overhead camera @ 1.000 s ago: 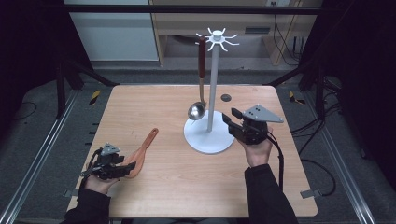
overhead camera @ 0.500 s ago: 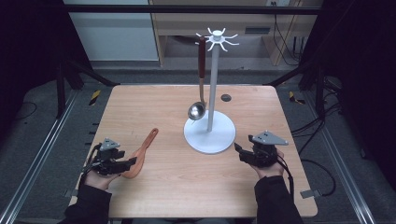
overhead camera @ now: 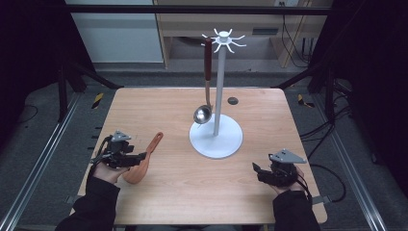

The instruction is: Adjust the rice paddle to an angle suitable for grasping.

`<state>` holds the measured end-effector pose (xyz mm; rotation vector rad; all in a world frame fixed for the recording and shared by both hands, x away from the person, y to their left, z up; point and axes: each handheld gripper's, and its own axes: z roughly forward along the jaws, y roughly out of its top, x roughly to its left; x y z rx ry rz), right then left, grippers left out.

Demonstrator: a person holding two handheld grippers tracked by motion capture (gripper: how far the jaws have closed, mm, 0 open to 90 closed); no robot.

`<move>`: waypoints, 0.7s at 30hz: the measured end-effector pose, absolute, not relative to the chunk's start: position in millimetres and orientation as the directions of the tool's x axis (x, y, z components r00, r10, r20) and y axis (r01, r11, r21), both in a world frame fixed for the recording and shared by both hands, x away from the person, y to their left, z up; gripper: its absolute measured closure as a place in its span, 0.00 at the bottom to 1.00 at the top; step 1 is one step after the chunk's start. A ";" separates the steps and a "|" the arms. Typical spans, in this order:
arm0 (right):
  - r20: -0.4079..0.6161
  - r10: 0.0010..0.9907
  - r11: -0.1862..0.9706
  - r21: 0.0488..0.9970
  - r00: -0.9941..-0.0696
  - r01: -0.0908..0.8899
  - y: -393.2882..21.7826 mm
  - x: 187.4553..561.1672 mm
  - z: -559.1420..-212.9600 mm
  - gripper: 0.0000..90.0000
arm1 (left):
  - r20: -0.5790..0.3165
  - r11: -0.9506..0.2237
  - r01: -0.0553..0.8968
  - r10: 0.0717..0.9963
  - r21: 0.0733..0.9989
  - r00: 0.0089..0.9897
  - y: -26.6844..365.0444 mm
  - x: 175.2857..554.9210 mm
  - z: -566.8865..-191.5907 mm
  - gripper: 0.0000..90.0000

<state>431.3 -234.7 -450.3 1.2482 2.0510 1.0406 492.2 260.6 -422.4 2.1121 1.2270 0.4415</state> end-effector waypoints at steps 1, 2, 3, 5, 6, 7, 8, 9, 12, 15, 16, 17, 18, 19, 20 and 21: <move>-0.034 0.898 0.276 0.820 -0.438 0.502 -236.6 429.8 -450.9 0.33 | -0.029 -0.358 0.646 0.861 0.675 0.508 258.8 494.9 -421.9 0.42; -0.037 0.898 0.279 0.818 -0.439 0.503 -238.7 428.7 -451.4 0.33 | -0.030 -0.358 0.647 0.861 0.673 0.507 257.1 497.7 -421.8 0.42; -0.039 0.899 0.280 0.817 -0.436 0.504 -240.1 427.8 -452.0 0.33 | -0.028 -0.362 0.651 0.861 0.668 0.508 255.7 500.7 -421.5 0.42; -0.041 0.902 0.280 0.812 -0.429 0.512 -242.0 426.6 -452.9 0.33 | -0.027 -0.367 0.659 0.862 0.656 0.506 252.4 506.7 -422.0 0.42; -0.045 0.902 0.284 0.811 -0.429 0.512 -242.8 426.4 -453.5 0.34 | -0.022 -0.373 0.662 0.861 0.650 0.507 250.6 509.6 -422.3 0.42; -0.043 0.903 0.284 0.808 -0.428 0.517 -243.2 426.2 -453.9 0.34 | -0.018 -0.379 0.664 0.861 0.645 0.509 248.6 512.3 -422.7 0.42; -0.043 0.902 0.285 0.806 -0.429 0.518 -243.7 426.6 -454.3 0.34 | -0.011 -0.387 0.666 0.860 0.638 0.510 246.6 514.9 -423.0 0.42; -0.041 0.902 0.284 0.806 -0.430 0.519 -243.8 427.0 -454.8 0.34 | -0.006 -0.390 0.667 0.860 0.634 0.509 244.4 517.5 -423.6 0.42; -0.043 0.901 0.289 0.802 -0.432 0.523 -243.3 427.5 -455.7 0.35 | 0.001 -0.402 0.678 0.860 0.615 0.510 239.2 525.6 -426.3 0.42; -0.049 0.898 0.297 0.799 -0.436 0.523 -242.2 427.4 -456.3 0.36 | 0.013 -0.415 0.687 0.861 0.596 0.509 235.6 532.9 -431.6 0.42; -0.052 0.898 0.300 0.798 -0.437 0.523 -242.1 427.6 -456.3 0.37 | 0.012 -0.419 0.692 0.860 0.588 0.511 235.0 535.2 -434.0 0.42; -0.048 0.899 0.297 0.798 -0.435 0.525 -242.2 427.4 -456.1 0.37 | 0.013 -0.424 0.698 0.859 0.577 0.512 234.1 537.4 -436.8 0.43; -0.043 0.901 0.292 0.797 -0.432 0.529 -242.2 427.2 -455.7 0.37 | 0.018 -0.434 0.704 0.857 0.562 0.514 233.4 539.6 -439.7 0.43; -0.043 0.901 0.291 0.798 -0.433 0.528 -242.5 427.3 -455.6 0.37 | 0.025 -0.443 0.710 0.857 0.548 0.515 232.5 541.7 -442.7 0.43; -0.041 0.900 0.291 0.797 -0.433 0.530 -242.5 427.3 -455.6 0.38 | 0.031 -0.450 0.717 0.857 0.532 0.514 231.6 543.6 -445.4 0.43; -0.047 0.900 0.295 0.797 -0.433 0.527 -242.7 427.7 -456.2 0.38 | 0.036 -0.454 0.721 0.857 0.523 0.514 231.1 545.8 -448.2 0.44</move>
